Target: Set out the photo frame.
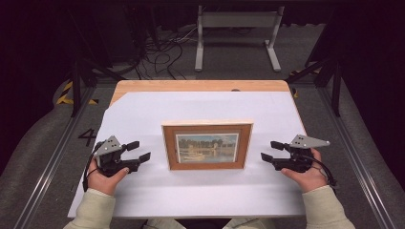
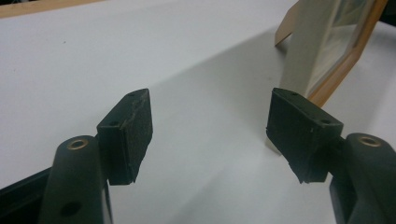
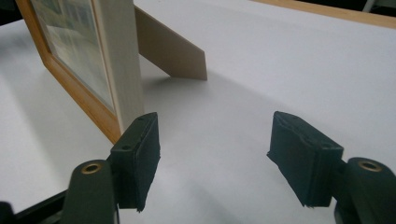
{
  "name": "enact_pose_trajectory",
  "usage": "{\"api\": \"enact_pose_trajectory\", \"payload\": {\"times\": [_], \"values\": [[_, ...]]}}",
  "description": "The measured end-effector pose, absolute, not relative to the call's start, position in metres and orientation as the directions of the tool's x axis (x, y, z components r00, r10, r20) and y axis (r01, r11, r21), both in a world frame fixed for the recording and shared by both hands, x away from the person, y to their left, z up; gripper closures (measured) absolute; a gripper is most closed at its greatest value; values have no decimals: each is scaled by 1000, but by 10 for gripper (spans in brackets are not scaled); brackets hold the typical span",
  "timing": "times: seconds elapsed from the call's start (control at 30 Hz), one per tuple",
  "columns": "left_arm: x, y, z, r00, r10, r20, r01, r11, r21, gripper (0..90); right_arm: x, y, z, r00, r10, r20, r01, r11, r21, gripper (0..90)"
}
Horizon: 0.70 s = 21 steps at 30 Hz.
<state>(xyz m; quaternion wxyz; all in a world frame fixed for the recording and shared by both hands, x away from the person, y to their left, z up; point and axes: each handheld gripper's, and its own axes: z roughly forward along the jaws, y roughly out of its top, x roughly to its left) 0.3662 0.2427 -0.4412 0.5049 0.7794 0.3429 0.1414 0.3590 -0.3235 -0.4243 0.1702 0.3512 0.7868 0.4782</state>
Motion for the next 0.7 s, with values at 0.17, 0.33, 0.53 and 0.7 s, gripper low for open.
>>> {"api": "enact_pose_trajectory", "payload": {"times": [0.17,0.33,0.53,0.7], "values": [[369,243,-446,728,675,-121,394,-268,879,317,361,-327,-435,-686,725,64,400,303,865,338],[370,240,-448,726,680,-109,402,-291,868,310,362,-326,-443,-697,716,40,405,348,846,336],[370,236,-447,700,709,-88,426,-316,848,309,362,-324,-445,-705,709,38,408,361,838,336],[371,234,-447,692,717,-87,438,-320,840,303,361,-324,-442,-704,710,27,397,361,844,337]]}}
